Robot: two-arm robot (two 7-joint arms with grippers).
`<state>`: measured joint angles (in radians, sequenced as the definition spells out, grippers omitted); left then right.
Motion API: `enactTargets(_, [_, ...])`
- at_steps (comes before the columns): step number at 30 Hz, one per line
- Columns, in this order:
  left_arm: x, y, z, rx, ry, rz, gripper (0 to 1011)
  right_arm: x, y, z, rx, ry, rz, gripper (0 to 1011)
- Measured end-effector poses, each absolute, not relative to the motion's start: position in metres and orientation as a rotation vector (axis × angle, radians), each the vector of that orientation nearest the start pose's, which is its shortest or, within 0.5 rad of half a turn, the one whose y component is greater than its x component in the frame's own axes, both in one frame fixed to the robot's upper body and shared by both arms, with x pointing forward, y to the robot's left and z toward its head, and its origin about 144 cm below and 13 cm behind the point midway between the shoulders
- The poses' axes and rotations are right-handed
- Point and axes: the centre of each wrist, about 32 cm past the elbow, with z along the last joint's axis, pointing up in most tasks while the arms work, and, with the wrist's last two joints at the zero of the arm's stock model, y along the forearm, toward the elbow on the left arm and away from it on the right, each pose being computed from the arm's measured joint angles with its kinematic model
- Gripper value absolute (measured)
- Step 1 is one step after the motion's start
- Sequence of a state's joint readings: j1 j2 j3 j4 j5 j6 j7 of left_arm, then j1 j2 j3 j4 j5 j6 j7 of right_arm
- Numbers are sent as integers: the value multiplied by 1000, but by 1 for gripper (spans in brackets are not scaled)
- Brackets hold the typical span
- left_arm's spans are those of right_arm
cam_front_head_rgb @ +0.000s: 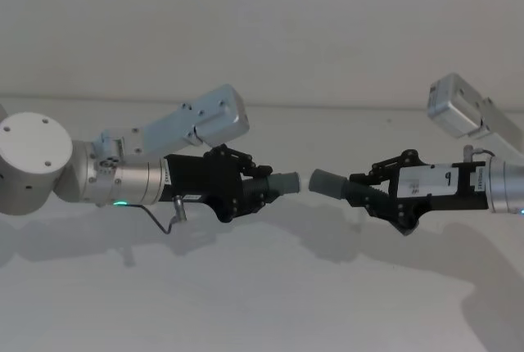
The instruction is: Use both hands to pick up one end of the pipe from the table, align the ends, and insert them.
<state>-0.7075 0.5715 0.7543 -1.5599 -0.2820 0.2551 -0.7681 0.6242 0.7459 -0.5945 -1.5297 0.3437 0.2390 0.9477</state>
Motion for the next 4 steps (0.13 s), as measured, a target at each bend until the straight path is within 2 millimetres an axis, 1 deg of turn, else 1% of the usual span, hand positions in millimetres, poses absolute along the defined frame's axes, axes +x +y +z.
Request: enactTargets(4, [558,203,1309,471,-317,305,342,559,-305,1311,-533,-200,-329,264])
